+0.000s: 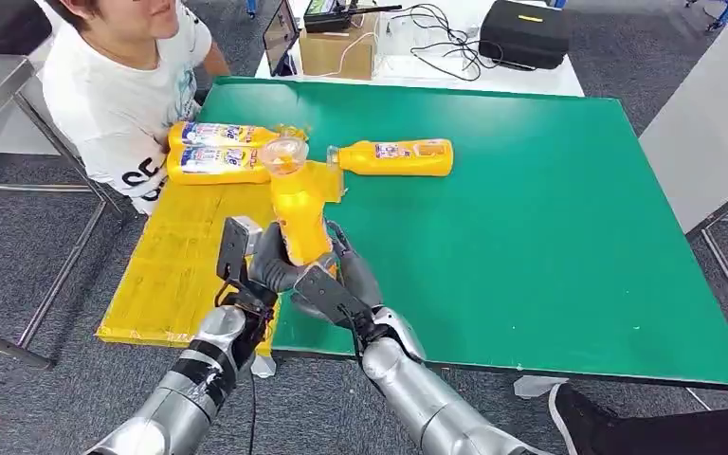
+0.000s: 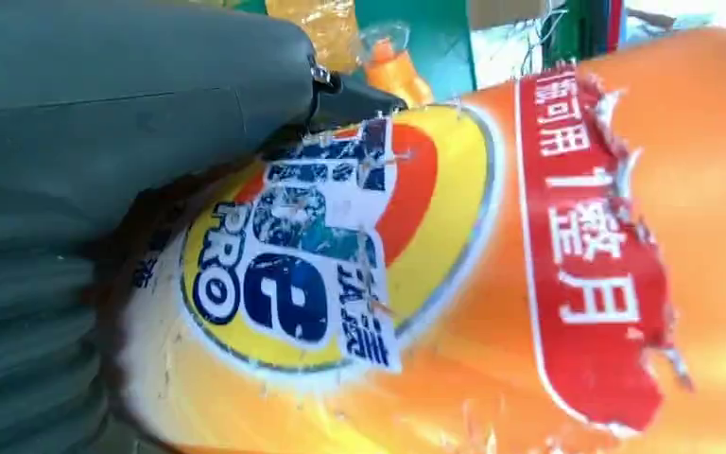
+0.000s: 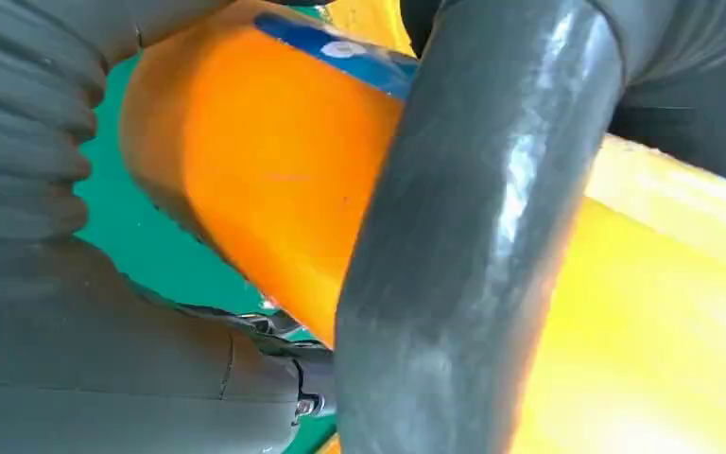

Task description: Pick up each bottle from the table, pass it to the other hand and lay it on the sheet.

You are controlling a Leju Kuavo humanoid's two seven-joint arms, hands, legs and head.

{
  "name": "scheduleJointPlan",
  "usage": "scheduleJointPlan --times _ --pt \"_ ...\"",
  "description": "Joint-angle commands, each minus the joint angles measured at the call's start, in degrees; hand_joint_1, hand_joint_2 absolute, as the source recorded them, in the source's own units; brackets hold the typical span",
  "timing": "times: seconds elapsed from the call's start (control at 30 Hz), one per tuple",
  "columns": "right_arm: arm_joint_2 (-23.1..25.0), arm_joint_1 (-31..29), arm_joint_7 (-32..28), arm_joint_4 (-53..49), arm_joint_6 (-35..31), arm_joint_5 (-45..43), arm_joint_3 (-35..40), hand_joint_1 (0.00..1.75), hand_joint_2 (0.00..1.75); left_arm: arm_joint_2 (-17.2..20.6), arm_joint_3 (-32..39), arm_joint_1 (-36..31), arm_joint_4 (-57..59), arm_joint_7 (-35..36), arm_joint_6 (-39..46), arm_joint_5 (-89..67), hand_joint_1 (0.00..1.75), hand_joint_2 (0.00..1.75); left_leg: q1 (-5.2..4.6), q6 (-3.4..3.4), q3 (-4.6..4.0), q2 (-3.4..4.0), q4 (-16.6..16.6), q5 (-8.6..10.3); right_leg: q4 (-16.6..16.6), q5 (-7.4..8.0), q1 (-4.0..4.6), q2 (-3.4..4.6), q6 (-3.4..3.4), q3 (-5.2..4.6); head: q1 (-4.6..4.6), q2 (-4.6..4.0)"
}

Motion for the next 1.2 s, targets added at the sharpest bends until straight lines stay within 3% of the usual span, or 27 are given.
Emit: scheduleJointPlan --times 0.03,0.3,0.4,0.57,0.8,1.07,1.2 --pt "-1.1 -0.8 -0.3 0.4 0.2 -0.3 -0.2 0.00 1.75 0.8 1.6 -2.7 1.4 0.1 0.2 -0.1 1.75 1.75 0.04 -0.04 0.09 -0.03 0.0 -0.04 0.0 -0.05 0.04 -0.05 -0.05 0.10 0.00 -0.02" --pt "-1.1 -0.6 -0.5 0.0 -0.1 -0.4 -0.4 0.00 1.75 0.7 1.7 -2.7 1.5 -0.3 0.8 -0.4 1.75 1.75 0.05 -0.05 0.18 -0.03 0.0 -0.09 0.0 -0.10 0.06 -0.06 -0.07 0.20 0.00 -0.02" --pt "-1.8 0.1 -0.8 -1.6 -0.6 -1.0 -1.5 0.00 1.75 1.3 4.9 -3.3 2.1 -1.2 2.1 0.9 1.75 1.75 0.05 -0.05 0.16 -0.03 0.0 -0.08 0.0 -0.09 0.05 -0.06 -0.07 0.18 0.00 0.00" --pt "-3.3 1.6 -2.2 -5.4 -0.7 -2.4 -4.1 0.00 1.75 5.1 8.5 -5.7 4.1 -4.7 9.0 -5.2 1.75 1.75 0.09 -0.08 0.25 0.01 0.0 -0.13 0.0 -0.13 0.10 -0.04 -0.11 0.26 0.00 -0.02" --pt "-5.6 4.6 -3.4 -12.6 -1.2 -4.3 -7.0 0.00 1.75 13.8 12.5 -14.0 21.6 -5.4 20.2 -19.9 1.75 1.75 0.09 -0.09 0.23 0.03 0.0 -0.05 0.0 -0.07 0.08 0.00 -0.09 0.20 0.00 -0.02" --pt "-5.9 5.7 -3.4 -15.3 -1.3 -4.5 -7.9 0.00 1.75 17.1 12.3 -15.4 25.7 -2.2 30.7 -33.9 1.75 1.75 0.14 -0.08 0.21 0.02 0.0 -0.10 0.0 -0.13 0.12 -0.06 -0.09 0.19 0.00 0.00" --pt "-5.9 5.6 -3.5 -15.2 -1.3 -4.6 -8.0 0.00 1.75 17.3 11.8 -15.7 26.0 -1.5 31.6 -35.2 1.75 1.75 0.13 -0.07 0.15 -0.02 0.0 -0.07 0.0 -0.12 0.10 -0.05 -0.10 0.15 0.00 -0.02"
